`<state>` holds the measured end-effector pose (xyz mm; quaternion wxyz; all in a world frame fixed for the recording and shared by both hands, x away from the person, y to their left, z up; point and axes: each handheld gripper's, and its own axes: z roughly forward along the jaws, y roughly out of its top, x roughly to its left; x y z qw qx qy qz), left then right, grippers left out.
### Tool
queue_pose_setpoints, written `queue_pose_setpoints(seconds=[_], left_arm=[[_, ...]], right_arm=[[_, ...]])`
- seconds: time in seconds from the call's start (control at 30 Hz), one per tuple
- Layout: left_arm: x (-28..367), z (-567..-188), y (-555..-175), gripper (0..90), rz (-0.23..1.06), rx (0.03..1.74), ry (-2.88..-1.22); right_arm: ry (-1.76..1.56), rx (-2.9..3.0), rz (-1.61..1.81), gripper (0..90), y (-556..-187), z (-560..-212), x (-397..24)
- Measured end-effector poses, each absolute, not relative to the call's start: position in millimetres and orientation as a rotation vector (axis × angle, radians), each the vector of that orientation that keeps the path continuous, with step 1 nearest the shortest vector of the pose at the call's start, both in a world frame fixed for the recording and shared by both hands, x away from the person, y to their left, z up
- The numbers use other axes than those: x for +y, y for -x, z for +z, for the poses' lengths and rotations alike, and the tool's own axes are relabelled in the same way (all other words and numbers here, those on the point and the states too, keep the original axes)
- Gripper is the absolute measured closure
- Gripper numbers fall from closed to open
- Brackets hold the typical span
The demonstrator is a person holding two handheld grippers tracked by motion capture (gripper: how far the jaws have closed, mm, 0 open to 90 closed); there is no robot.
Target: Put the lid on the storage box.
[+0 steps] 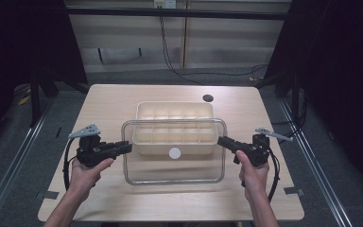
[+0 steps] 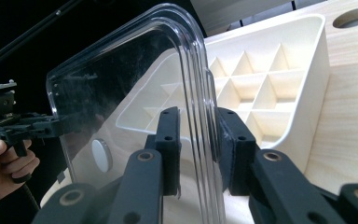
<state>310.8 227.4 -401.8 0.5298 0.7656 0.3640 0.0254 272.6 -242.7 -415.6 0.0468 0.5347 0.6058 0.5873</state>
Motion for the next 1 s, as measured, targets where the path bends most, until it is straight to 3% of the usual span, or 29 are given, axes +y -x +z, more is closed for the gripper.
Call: queue_pose_setpoints(seconds=[0.63,1.0], left_arm=[[228.6,-373.1,-350.0,72.0,0.123,0.895,-1.802],[228.8,-358.3,-360.0,71.7,0.152,0.889,-1.797]], right_arm=[[-1.587,1.822,1.813,71.8,-322.9,-382.3,-237.9],[-1.578,1.827,1.823,72.1,-334.2,-372.7,-237.6]])
